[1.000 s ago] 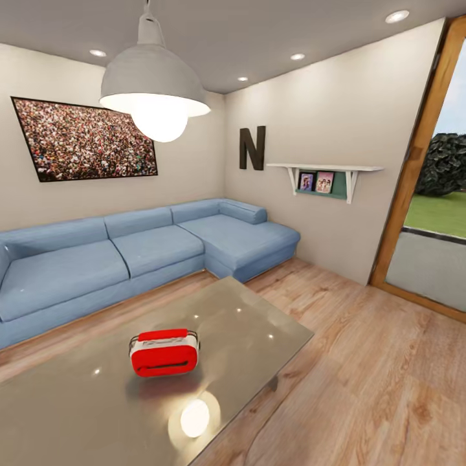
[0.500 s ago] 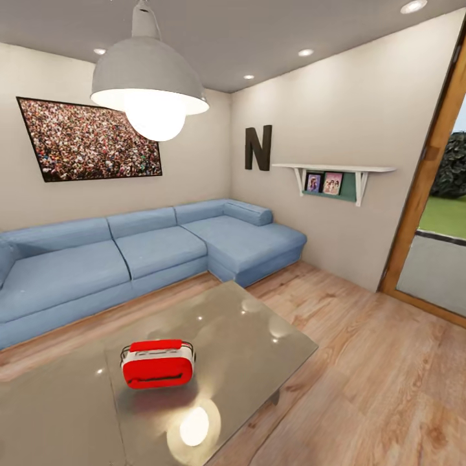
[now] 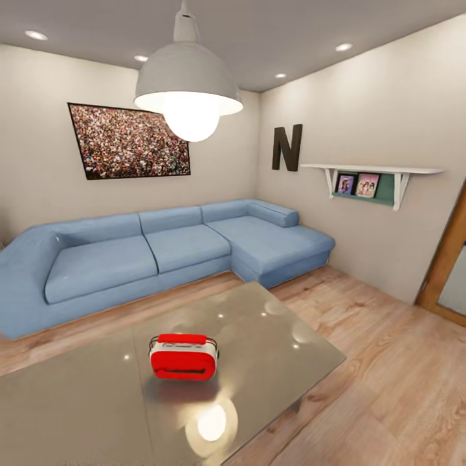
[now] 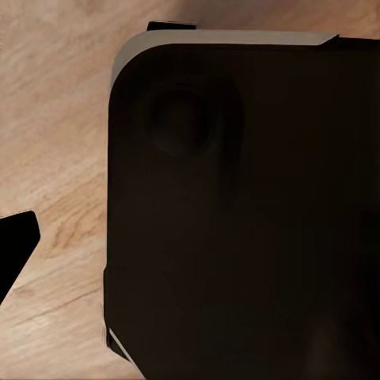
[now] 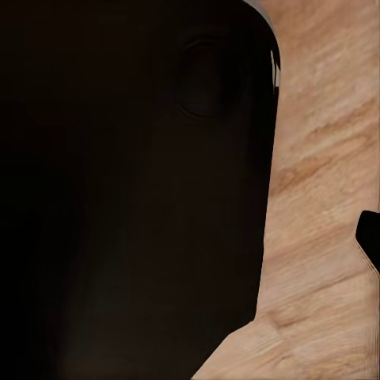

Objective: Turn on the radio receiver that's on the table in the living room.

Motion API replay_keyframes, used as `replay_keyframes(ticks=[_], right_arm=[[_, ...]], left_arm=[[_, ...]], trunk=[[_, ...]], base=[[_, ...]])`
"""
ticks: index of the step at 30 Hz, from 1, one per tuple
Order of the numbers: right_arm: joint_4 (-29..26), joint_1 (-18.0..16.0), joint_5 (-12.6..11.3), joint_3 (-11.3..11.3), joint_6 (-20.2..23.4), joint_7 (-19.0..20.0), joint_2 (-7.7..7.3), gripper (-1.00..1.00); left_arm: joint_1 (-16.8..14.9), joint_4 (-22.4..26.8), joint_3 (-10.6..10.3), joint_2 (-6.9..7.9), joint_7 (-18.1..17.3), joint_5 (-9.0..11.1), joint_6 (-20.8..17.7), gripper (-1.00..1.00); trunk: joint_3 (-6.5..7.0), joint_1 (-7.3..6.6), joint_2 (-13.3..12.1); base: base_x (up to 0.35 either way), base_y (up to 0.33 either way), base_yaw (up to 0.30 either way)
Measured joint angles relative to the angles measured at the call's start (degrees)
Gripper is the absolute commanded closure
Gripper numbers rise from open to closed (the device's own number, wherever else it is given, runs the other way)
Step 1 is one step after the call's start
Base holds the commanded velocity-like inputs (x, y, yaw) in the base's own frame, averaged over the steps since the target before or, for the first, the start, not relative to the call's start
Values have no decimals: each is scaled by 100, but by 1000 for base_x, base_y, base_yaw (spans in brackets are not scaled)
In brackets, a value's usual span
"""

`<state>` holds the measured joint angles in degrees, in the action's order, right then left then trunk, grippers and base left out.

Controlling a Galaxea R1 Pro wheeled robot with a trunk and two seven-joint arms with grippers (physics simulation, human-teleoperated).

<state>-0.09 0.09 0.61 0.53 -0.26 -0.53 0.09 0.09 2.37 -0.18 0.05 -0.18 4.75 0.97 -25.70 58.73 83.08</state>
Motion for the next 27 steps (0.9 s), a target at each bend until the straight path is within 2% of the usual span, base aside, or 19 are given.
replay_keyframes(ticks=[20, 27], right_arm=[[0, 0, 0, 0, 0, 0, 0, -100], [0, 0, 0, -5, 8, 0, 0, -100]], left_arm=[[0, 2, 0, -7, 0, 0, 0, -100], [0, 0, -3, -4, 0, 0, -8, -100]], trunk=[[0, 0, 0], [0, 0, 0]], base=[[0, 0, 270], [152, 0, 36]])
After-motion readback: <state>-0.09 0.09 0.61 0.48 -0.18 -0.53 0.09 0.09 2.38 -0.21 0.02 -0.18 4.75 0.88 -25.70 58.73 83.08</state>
